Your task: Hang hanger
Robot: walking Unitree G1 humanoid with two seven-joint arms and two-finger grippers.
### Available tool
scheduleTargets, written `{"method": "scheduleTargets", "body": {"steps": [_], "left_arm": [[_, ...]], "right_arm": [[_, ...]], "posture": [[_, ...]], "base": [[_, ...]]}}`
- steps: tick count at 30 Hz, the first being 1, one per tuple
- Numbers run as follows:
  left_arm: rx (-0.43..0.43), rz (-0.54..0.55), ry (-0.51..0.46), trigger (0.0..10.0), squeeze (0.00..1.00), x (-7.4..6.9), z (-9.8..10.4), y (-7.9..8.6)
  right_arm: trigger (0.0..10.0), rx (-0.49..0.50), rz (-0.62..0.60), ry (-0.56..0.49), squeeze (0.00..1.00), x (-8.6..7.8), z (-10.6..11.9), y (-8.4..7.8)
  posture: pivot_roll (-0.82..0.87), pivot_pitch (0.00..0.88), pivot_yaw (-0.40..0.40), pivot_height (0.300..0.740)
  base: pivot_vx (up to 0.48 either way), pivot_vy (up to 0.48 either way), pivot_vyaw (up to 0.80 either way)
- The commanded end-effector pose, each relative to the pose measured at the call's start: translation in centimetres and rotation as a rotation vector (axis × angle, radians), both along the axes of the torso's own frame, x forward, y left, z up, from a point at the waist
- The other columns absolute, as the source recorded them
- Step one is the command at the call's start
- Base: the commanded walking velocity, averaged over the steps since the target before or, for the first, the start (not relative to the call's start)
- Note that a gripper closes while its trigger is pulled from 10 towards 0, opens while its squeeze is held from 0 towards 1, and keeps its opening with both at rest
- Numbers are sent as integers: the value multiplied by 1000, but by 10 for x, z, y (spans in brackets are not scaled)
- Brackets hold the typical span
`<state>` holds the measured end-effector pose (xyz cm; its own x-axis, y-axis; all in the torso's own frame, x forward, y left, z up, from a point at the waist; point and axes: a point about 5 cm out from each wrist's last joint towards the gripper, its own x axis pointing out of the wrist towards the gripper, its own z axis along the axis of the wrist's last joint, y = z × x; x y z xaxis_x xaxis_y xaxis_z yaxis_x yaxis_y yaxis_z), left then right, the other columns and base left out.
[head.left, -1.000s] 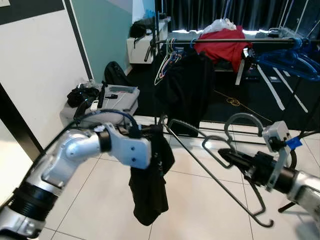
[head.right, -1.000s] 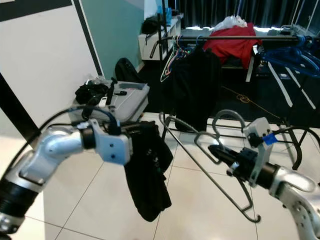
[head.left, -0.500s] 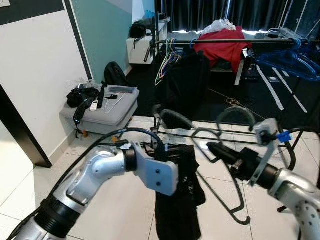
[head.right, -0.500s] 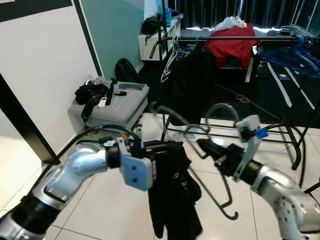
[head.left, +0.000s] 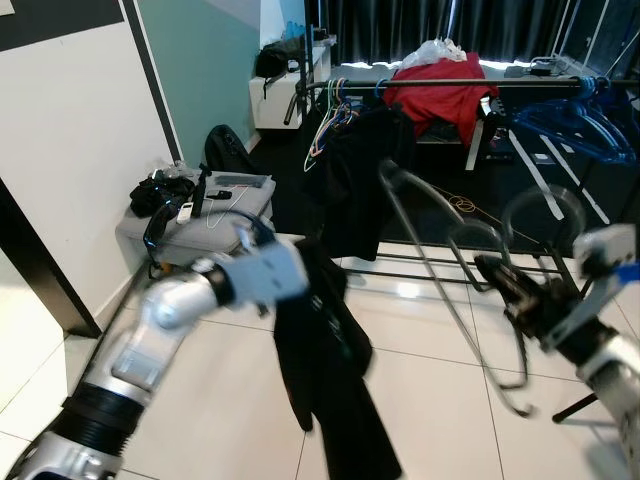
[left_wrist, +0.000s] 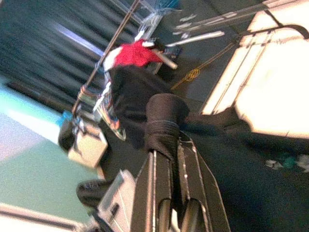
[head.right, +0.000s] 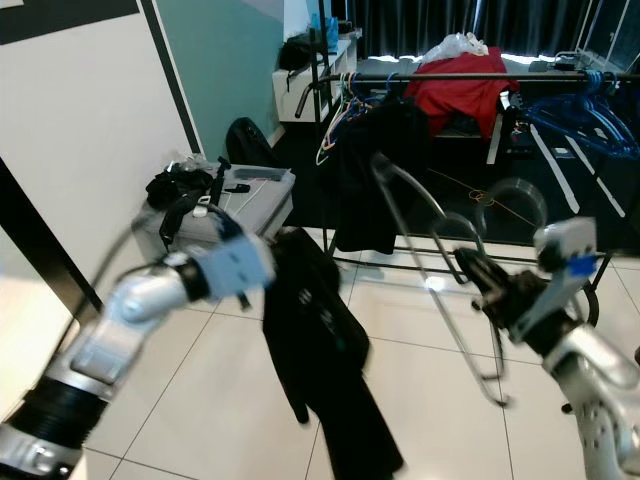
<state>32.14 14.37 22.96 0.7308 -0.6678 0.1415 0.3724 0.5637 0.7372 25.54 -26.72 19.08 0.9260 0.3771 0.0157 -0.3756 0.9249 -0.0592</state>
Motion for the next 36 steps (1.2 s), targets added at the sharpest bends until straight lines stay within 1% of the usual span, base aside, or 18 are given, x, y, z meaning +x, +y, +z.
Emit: {"method": "scheduleTargets", "body": {"steps": [1, 2, 3, 4, 6, 7, 8, 10, 11, 13, 15, 18, 19, 22, 23, 29, 33, 36], "left_arm": [[-97, 11, 12, 10000, 0, 0, 12, 13], [-192, -26, 31, 10000, 0, -1, 22, 17], [-192, -26, 31, 10000, 0, -1, 22, 17], [-262, -76, 39, 10000, 0, -4, 31, 17], [-262, -76, 39, 10000, 0, -4, 31, 17], [-311, -151, 43, 10000, 0, -10, 40, 16], [-311, -151, 43, 10000, 0, -10, 40, 16], [-328, -296, 25, 10000, 0, -21, 54, 11], [-293, -354, 21, 10000, 0, -26, 56, 8], [-293, -354, 21, 10000, 0, -26, 56, 8], [-182, -361, -9, 10000, 0, -27, 50, 5], [-182, -361, -9, 10000, 0, -27, 50, 5], [-134, -339, -21, 10000, 0, -24, 47, 5], [-134, -339, -21, 10000, 0, -24, 47, 5], [-76, -299, -48, 10000, 0, -20, 44, 6], [29, -247, -129, 10000, 0, -17, 40, 2], [40, -292, -122, 10000, 0, -22, 40, -2], [40, -292, -122, 10000, 0, -22, 40, -2]], "right_arm": [[10000, -56, -4, -47, 0, -1, 7, -4], [10000, -50, 20, -49, 0, -3, 11, -8], [10000, -50, 20, -49, 0, -3, 11, -8], [10000, -30, 69, -36, 0, -6, 12, -8], [10000, -30, 69, -36, 0, -6, 12, -8], [10000, -2, 153, -18, 0, -12, 13, -5], [10000, -2, 153, -18, 0, -12, 13, -5], [10000, 86, 313, 8, 0, -23, 15, 9], [10000, 127, 410, 16, 0, -31, 16, 19], [10000, 127, 410, 16, 0, -31, 16, 19], [10000, 176, 533, 52, 0, -42, 14, 30], [10000, 176, 533, 52, 0, -42, 14, 30], [10000, 190, 568, 84, 0, -46, 12, 31], [10000, 190, 568, 84, 0, -46, 12, 31], [10000, 211, 586, 102, 0, -48, 11, 29], [10000, 289, 637, 114, 0, -58, 17, 14], [10000, 285, 623, 172, 0, -57, 9, 15], [10000, 285, 623, 172, 0, -57, 9, 15]], "posture": [[-94, 0, 31, 740], [-94, 0, 31, 740], [-94, 0, 31, 740], [-94, 0, 31, 740], [-94, 0, 31, 740], [-94, 0, 31, 740], [-94, 0, 31, 740], [-102, 0, 34, 740], [-103, 0, 36, 740], [-103, 0, 36, 740], [-105, 0, 37, 740], [-105, 0, 37, 740], [-105, 0, 37, 740], [-105, 0, 37, 740], [-104, 0, 37, 740], [-115, 0, 28, 740], [-113, 0, 24, 740], [-113, 0, 24, 740]], "base": [[0, 0, 0], [0, 0, 0], [0, 0, 0], [0, 0, 0], [0, 0, 0], [0, 0, 0], [0, 0, 0], [0, 0, 0], [0, 0, 0], [0, 0, 0], [0, 0, 0], [0, 0, 0], [0, 0, 0], [0, 0, 0], [0, 0, 0], [0, 0, 0], [0, 0, 0], [0, 0, 0]]}}
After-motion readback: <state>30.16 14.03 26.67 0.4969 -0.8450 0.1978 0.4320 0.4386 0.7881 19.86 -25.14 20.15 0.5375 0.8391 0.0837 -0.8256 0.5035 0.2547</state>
